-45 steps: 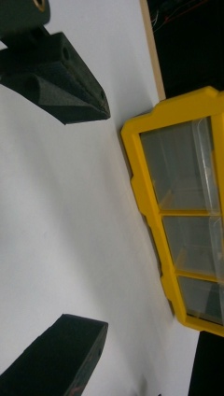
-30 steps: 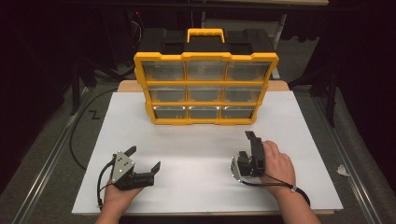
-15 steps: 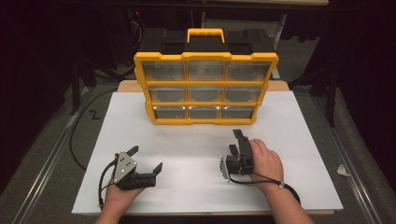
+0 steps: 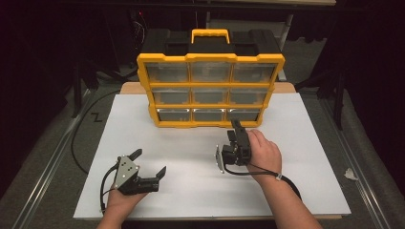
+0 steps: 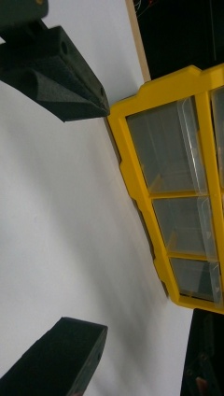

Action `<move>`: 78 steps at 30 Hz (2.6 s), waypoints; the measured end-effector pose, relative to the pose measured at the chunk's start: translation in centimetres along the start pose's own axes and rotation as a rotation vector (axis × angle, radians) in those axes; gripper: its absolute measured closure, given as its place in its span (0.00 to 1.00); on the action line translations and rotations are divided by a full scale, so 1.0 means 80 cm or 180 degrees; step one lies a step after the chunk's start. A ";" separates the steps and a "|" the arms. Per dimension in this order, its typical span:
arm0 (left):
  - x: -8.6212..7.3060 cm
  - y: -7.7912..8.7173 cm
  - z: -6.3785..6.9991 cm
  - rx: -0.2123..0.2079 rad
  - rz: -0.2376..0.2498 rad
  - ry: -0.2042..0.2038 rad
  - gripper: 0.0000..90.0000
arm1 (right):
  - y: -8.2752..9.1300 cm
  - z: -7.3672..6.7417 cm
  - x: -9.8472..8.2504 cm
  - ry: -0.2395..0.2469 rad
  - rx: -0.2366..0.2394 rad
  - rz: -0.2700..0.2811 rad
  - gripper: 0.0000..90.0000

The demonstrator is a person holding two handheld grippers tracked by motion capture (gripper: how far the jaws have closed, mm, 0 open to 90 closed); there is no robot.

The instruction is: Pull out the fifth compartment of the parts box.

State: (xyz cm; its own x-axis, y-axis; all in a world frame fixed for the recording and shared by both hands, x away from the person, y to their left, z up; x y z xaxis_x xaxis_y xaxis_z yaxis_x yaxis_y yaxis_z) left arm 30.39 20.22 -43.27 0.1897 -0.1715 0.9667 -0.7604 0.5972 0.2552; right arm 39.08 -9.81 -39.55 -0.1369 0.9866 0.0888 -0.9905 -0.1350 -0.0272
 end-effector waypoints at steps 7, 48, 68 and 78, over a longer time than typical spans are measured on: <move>0.000 0.000 0.000 -0.0016 0.0015 -0.0006 0.00 | -0.021 0.016 0.021 0.0001 -0.0053 0.0017 0.53; 0.001 0.002 -0.002 -0.0060 0.0075 0.0042 0.00 | -0.102 0.061 0.062 0.0237 -0.0404 -0.0050 0.88; 0.002 0.004 -0.004 -0.0052 0.0112 0.0091 0.00 | -0.082 0.064 0.061 0.0276 -0.0359 0.0004 0.92; 0.002 0.003 -0.003 -0.0063 0.0119 0.0069 0.00 | -0.051 0.063 0.060 0.0221 -0.0358 0.0018 0.92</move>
State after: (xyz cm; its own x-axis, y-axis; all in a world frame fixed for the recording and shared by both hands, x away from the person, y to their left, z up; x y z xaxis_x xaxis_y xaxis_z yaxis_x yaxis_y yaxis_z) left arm 30.34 20.51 -43.01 0.1750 -0.1318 0.9757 -0.7549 0.6182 0.2190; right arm 42.36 -4.99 -34.00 -0.1373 0.9903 0.0192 -0.9812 -0.1333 -0.1394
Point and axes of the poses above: each handheld gripper's, and its own axes: y roughly backward along the jaws, x roughly out of its top, z roughly to its right, the point moved 2 cm from there along -y, roughly forward along the jaws, and after that the axes turned 7 degrees about -x, right-handed, at the moved point
